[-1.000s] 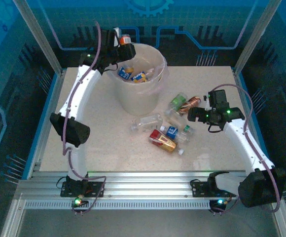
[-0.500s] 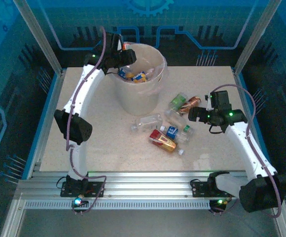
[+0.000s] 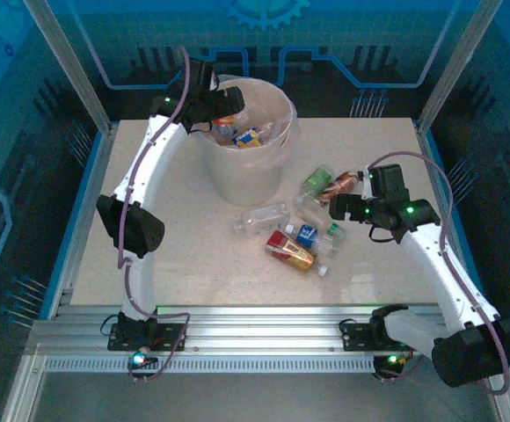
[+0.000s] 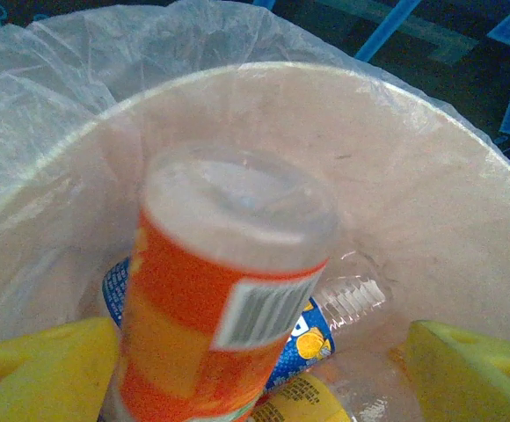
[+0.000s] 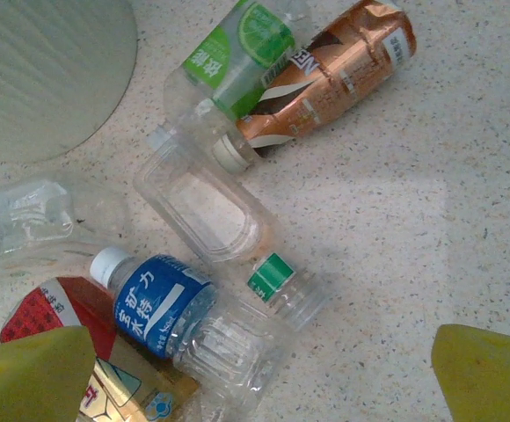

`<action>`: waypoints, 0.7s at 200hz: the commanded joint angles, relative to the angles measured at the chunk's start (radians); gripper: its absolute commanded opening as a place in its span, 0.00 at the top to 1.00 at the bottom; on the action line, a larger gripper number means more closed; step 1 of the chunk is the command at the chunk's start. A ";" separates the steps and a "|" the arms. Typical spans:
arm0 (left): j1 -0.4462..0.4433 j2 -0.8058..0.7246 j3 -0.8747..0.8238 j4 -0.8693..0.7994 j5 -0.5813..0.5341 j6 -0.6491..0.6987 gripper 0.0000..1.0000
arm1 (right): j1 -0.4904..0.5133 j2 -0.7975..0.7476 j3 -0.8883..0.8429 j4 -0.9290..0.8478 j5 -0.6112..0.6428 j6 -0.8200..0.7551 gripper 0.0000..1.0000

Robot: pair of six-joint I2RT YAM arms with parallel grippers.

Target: Put the plastic bottles in the bin

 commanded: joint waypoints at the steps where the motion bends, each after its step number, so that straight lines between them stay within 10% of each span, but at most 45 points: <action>1: 0.007 -0.043 0.001 -0.018 -0.020 -0.001 0.11 | 0.029 -0.030 -0.007 -0.029 0.008 -0.026 0.00; 56: -0.008 -0.137 -0.008 -0.007 -0.088 0.025 0.01 | 0.083 -0.062 -0.004 -0.057 0.040 -0.019 0.00; 140: -0.084 -0.203 -0.076 0.022 -0.179 0.103 0.14 | 0.110 -0.055 0.020 -0.078 0.029 -0.006 0.00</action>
